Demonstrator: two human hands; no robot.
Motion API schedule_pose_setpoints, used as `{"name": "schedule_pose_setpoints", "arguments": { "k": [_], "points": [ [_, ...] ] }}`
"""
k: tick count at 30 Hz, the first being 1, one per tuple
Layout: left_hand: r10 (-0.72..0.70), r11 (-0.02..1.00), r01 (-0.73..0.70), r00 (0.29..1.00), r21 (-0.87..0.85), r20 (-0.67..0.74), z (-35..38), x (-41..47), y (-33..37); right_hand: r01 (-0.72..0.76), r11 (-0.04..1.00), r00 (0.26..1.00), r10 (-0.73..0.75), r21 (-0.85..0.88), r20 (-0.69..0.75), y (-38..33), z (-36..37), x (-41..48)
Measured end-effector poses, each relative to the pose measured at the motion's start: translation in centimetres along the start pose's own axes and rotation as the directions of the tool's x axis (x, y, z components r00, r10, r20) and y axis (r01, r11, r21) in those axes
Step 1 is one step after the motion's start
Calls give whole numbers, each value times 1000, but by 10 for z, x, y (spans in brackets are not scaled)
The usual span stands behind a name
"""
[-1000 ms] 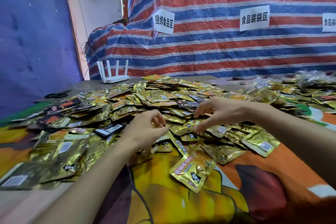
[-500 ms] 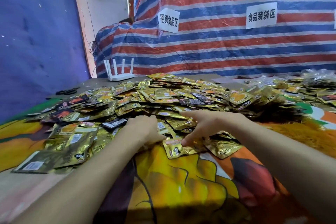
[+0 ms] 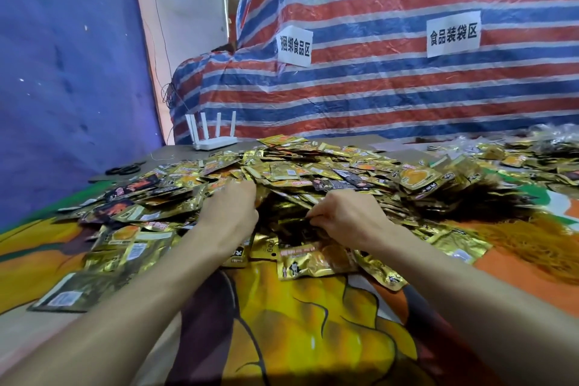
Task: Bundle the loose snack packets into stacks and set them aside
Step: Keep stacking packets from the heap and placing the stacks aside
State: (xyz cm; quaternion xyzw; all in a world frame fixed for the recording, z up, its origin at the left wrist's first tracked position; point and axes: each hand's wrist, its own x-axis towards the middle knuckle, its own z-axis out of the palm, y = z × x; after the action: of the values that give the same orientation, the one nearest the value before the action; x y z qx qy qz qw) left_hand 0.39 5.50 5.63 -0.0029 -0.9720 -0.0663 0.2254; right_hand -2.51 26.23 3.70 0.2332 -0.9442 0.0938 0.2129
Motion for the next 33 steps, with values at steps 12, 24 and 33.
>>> {"name": "schedule_pose_setpoints", "arguments": {
  "k": [12, 24, 33],
  "points": [
    [-370, 650, 98, 907, -753, -201, -5, 29, -32, -78, 761, 803, 430, 644, -412, 2, 9, 31],
    [-666, -79, 192, 720, -978, 195, 49, 36, -40, -153, 116, 661, 750, 981, 15, -16, 38, 56],
    [-519, -157, 179, 821, -971, 236, 49, 24, -10, -238, 168, 626, 780, 957, 19, -49, 44, 52]
  ]
}}
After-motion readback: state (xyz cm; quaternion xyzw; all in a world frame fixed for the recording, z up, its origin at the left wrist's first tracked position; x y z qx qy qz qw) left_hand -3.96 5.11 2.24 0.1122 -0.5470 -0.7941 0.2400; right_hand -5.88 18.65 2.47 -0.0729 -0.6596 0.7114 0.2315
